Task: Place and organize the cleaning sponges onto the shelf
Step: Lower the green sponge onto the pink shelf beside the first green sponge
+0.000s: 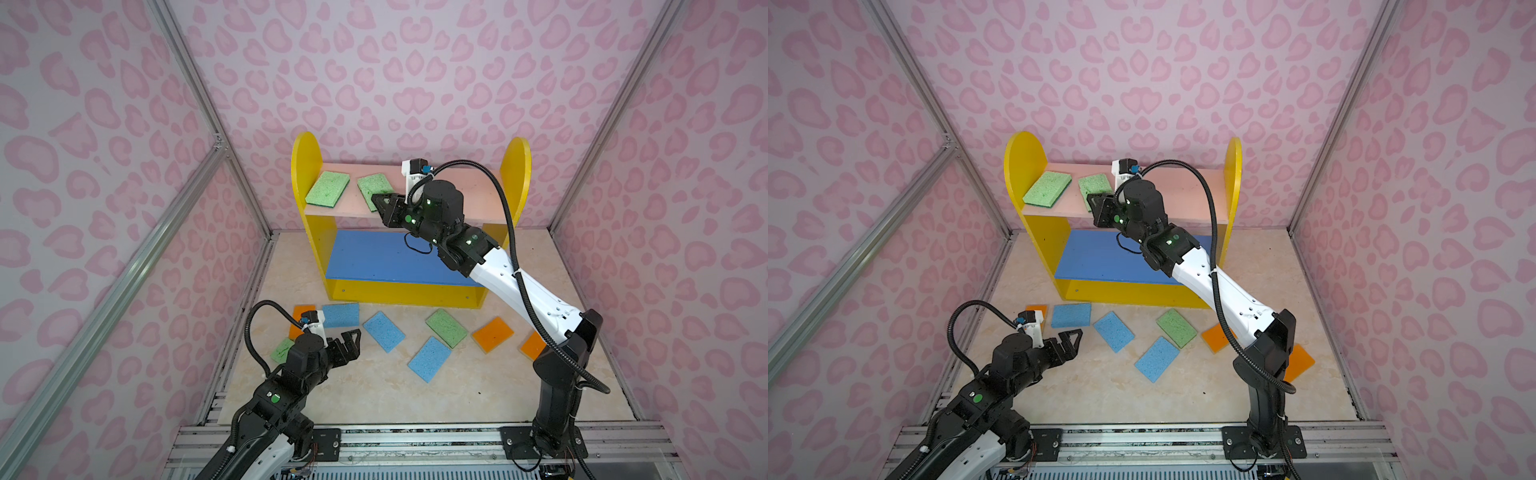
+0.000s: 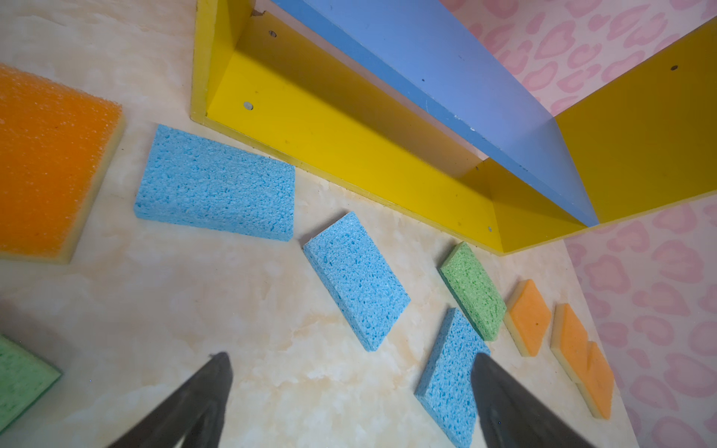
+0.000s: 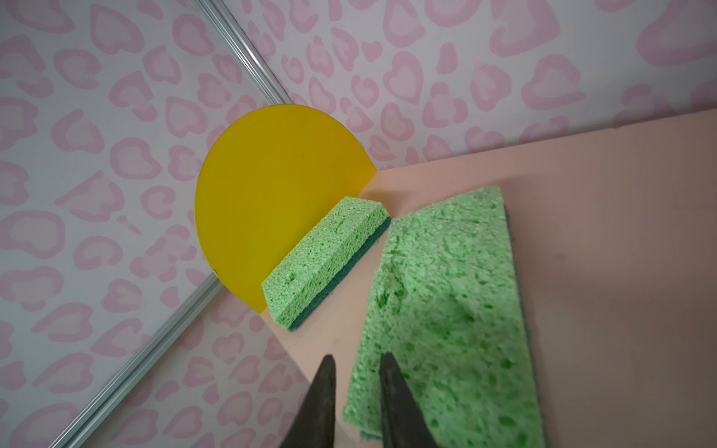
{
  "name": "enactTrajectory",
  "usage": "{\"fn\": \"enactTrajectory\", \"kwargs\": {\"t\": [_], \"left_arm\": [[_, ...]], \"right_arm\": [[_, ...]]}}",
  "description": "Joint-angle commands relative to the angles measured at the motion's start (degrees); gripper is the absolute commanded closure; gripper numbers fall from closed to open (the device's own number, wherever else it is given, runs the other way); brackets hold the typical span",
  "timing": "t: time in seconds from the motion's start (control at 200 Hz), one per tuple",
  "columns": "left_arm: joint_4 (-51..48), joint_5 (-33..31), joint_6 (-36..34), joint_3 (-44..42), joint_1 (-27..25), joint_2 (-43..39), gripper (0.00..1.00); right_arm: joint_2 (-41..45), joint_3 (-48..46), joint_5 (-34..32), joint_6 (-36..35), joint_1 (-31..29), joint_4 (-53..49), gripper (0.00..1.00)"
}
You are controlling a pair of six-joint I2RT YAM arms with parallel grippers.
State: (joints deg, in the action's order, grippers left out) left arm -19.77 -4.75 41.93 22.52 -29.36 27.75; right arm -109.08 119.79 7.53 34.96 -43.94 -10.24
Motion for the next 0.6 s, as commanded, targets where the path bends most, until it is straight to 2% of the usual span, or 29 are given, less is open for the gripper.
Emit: {"fn": "enactTrajectory", "kwargs": {"t": [0.0,0.185,0.305,0.595], "left_arm": [[0.37,-0.83,0.08,-0.21,0.1,-0.61,0.03],[0.35,-0.92,0.07,-0.02,0.12,-0.65,0.03],[0.23,-0.91,0.08,0.15,0.1,-0.67,0.03],[-0.61,-1.11,0.29,0.11,0.1,-1.57,0.03]], "right_arm": [[-1.33,1.16,0.84,-0.15,-0.53,-0.09,0.78],[-3.4,3.95,1.47,0.1,-0.71,-0.73,0.78],[-4.63,5.95,1.83,0.19,-0.7,-1.22,0.84],[-8.26,11.15,3.05,0.68,-0.72,-3.42,0.87]]}}
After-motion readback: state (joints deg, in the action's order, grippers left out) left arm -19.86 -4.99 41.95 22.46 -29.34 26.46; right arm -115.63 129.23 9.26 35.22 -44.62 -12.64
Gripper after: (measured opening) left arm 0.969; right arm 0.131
